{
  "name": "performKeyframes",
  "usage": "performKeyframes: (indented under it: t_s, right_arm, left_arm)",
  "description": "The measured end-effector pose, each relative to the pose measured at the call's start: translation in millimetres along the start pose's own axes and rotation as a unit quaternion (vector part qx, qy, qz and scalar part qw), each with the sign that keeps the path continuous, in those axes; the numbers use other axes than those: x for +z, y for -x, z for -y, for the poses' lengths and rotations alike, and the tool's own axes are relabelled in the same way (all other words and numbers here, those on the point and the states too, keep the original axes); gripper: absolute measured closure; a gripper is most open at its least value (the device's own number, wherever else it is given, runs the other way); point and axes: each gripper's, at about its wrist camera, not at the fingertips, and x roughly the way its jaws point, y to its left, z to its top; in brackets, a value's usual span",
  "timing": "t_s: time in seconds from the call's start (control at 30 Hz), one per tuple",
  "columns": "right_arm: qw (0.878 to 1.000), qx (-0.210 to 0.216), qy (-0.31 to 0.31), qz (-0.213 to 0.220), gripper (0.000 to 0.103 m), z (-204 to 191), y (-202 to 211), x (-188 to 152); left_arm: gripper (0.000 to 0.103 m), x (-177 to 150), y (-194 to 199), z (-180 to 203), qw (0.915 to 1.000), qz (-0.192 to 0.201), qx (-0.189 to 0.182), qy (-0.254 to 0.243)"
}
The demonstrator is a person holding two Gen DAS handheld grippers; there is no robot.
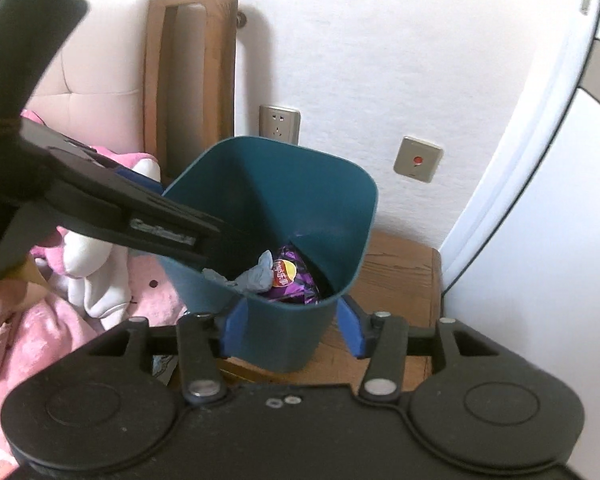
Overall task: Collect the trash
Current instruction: 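Lower both tools back down to the remaining floor trash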
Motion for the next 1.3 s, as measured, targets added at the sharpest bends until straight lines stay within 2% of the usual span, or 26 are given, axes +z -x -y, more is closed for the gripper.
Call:
performKeyframes:
  t_s: [0.23,0.33,0.43,0.57,0.73,0.83,1.03,1.3]
  right_arm:
    - [0.999,-0.003,-0.031,0.011,0.045,6.0,45.9,-39.5]
    - [0.999,0.001,-0.049,0.008,0.041,12.7,55.2,-62.3]
    - [0.998,0.009,-0.063,0.004,0.038,21.7,61.5,-87.2]
    - [0.998,0.026,-0.062,-0.009,0.034,33.2,60.2,-119.7]
    - [0.998,0.049,-0.022,-0.034,0.028,40.9,40.4,-158.4]
    - [0.996,0.07,-0.008,-0.049,0.023,47.6,25.3,-179.9]
    - [0.994,0.082,0.012,-0.077,0.018,50.4,-9.6,-227.7]
    - [0.989,0.074,-0.039,-0.12,0.018,50.4,-70.5,-292.2]
  left_arm:
    - [0.036,-43.2,44.9,15.9,0.9996,0.009,-0.013,-0.025]
    - [0.026,-65.2,52.3,22.6,0.9998,0.004,-0.011,-0.019]
    - [0.025,-87.9,55.1,32.6,0.9999,0.0,-0.001,-0.014]
    - [0.025,-116.4,47.9,48.8,0.9996,-0.018,0.016,0.018]
    - [0.025,-152.6,38.5,74.0,0.997,-0.038,0.031,0.06]
    - [0.025,-173.0,29.4,89.6,0.9956,-0.045,0.035,0.075]
    - [0.023,-220.8,-5.7,106.6,0.992,-0.077,0.032,0.095]
    - [0.023,-288.3,-90.9,114.0,0.9925,-0.112,0.022,0.044]
